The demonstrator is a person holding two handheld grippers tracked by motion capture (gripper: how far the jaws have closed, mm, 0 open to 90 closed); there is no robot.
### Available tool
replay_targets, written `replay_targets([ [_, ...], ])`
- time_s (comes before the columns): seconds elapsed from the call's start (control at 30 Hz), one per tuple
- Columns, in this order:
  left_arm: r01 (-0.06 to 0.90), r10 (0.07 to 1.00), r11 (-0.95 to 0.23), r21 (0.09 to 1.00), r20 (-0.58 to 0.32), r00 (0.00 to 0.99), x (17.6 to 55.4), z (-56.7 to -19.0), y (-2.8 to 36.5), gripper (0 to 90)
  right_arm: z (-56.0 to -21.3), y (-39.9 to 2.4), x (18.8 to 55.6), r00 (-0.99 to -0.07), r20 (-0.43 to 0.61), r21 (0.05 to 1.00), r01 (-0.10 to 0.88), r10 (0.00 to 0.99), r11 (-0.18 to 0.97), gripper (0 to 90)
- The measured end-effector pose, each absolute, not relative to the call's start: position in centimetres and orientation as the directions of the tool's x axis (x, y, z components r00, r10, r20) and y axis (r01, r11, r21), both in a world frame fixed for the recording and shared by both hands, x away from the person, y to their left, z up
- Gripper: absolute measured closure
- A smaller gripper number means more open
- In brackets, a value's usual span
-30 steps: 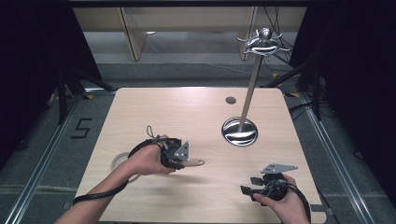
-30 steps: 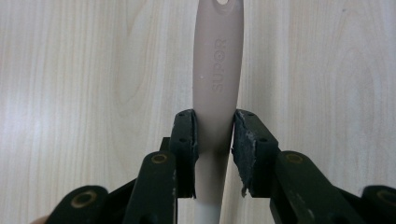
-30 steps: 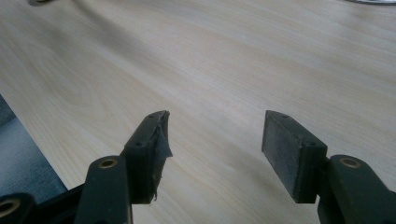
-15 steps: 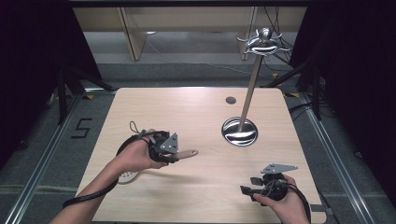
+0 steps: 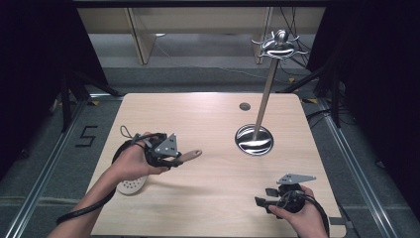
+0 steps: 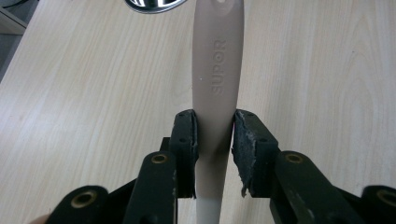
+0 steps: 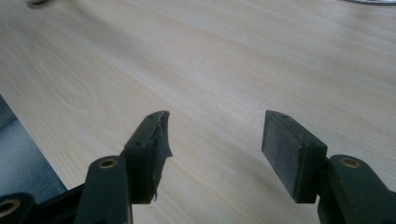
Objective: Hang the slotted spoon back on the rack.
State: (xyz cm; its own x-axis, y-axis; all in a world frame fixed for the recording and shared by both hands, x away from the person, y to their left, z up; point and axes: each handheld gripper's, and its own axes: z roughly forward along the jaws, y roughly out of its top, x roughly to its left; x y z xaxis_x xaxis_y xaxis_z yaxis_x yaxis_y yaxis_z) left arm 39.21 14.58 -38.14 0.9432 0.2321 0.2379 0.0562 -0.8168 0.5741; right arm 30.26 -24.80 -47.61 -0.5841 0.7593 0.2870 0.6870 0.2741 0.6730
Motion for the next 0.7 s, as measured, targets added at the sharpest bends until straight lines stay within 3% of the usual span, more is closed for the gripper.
replay_targets([
  [0.2, 0.068, 0.254, -0.799, 0.597, 0.233, 0.939, 39.3, -37.8, 15.2, 69.2, -47.3, -25.0, 30.2, -0.568, 0.287, 0.630, 0.718, 0.771, 0.294, 41.7],
  [0.7, 0.093, 0.322, -0.743, 0.662, 0.232, 0.918, 39.6, -36.5, 17.4, 69.3, -47.4, -25.1, 30.3, -0.576, 0.285, 0.646, 0.706, 0.766, 0.291, 41.7],
])
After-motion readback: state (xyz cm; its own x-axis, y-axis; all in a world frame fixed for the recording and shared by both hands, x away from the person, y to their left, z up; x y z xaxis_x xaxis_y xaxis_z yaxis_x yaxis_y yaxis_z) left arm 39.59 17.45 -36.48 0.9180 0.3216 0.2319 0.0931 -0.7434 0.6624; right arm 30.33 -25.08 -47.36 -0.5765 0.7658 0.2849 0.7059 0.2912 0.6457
